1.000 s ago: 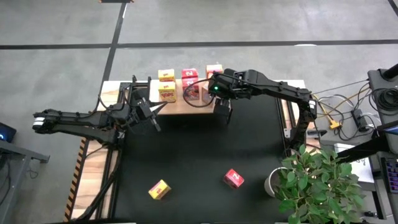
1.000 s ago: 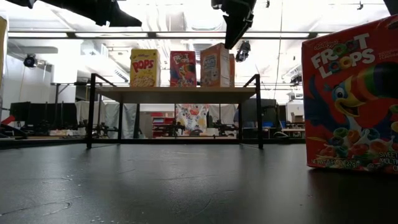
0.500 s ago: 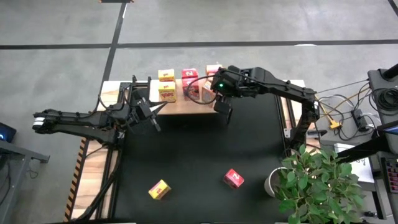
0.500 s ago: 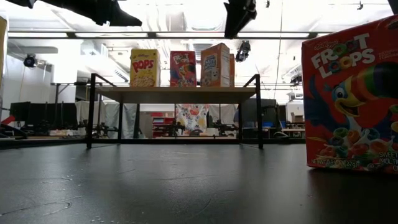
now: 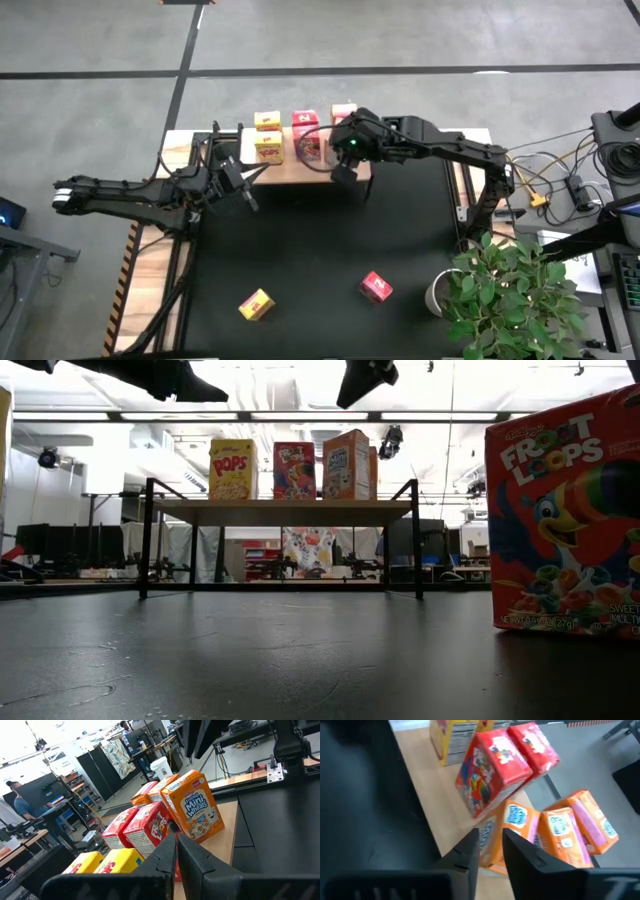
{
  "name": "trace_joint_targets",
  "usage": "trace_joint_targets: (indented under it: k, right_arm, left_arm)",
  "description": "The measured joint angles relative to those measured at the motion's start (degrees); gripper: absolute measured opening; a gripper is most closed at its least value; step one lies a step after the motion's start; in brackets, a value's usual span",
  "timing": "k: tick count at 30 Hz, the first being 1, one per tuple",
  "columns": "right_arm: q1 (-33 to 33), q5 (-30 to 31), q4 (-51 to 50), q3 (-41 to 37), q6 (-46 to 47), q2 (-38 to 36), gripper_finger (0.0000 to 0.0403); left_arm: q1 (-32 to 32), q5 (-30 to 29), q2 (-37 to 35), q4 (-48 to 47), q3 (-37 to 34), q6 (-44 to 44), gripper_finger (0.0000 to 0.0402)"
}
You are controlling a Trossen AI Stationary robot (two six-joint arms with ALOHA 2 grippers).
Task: Stack cereal on shelf
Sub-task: Put the orange cereal box aligned with the other orange cereal boxes on the shelf
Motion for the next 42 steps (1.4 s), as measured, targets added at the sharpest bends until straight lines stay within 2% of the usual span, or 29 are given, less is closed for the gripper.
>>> trace_joint_targets:
  k: [8, 16, 22, 33, 38, 42]
  right_arm:
    - [1.56, 4.88, -0.13, -1.10, 1.74, 0.02, 0.0011]
    - [1.54, 9.45, 2.12, -5.40, 2.70, 0.09, 0.0009]
    - [1.53, 9.69, 5.11, -8.93, 1.55, 0.11, 0.0009]
    - [1.53, 9.60, -3.24, -5.51, -1.51, -0.47, 0.0009]
    - [1.53, 10.05, -3.23, -5.40, -1.91, -2.00, 0.0009]
    - [1.51, 10.05, 0.95, -5.83, -2.48, -2.56, 0.0009]
  left_arm:
    - [0.02, 0.00, 0.00, 0.04, 0.00, 0.00, 0.0000]
    - [0.02, 0.00, 0.00, 0.15, 0.00, 0.55, 0.0000]
    - [0.00, 0.00, 0.00, 0.50, 0.00, 1.03, 0.0000]
    - [0.00, -0.02, 0.00, 0.52, 0.00, 1.03, 0.0000]
    - [0.00, -0.02, 0.00, 0.60, 0.00, 1.03, 0.0000]
    - [0.00, -0.02, 0.00, 0.74, 0.00, 1.05, 0.0000]
